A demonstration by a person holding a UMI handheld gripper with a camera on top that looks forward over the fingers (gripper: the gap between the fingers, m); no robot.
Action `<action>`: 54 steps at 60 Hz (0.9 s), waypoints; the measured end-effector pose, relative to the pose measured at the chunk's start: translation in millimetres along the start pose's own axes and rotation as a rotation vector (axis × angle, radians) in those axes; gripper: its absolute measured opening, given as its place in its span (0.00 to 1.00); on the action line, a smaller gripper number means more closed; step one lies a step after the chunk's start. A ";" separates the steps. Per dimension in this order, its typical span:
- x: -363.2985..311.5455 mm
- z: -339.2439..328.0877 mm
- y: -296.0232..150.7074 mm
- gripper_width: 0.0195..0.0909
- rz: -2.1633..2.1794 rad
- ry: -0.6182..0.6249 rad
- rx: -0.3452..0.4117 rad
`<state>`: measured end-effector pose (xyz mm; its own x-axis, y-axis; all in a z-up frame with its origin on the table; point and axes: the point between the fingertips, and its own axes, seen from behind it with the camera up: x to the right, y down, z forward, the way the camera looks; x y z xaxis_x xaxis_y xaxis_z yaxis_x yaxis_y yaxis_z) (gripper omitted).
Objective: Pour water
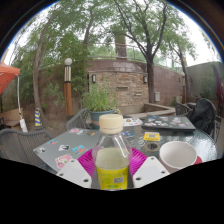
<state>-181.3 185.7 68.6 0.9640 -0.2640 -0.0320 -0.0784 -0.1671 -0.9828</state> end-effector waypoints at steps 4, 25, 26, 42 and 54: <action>-11.5 -1.0 -3.3 0.28 0.048 -0.069 -0.045; -4.1 -34.7 -98.4 0.27 1.525 -0.451 -0.154; -2.5 -36.2 -114.0 0.27 1.638 -0.420 -0.171; 51.2 -68.2 -116.4 0.28 2.254 -0.473 -0.135; 60.5 -72.2 -141.6 0.28 2.234 -0.455 -0.137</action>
<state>-130.2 124.8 218.9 -0.6712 0.0950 -0.7351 -0.7410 -0.0608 0.6687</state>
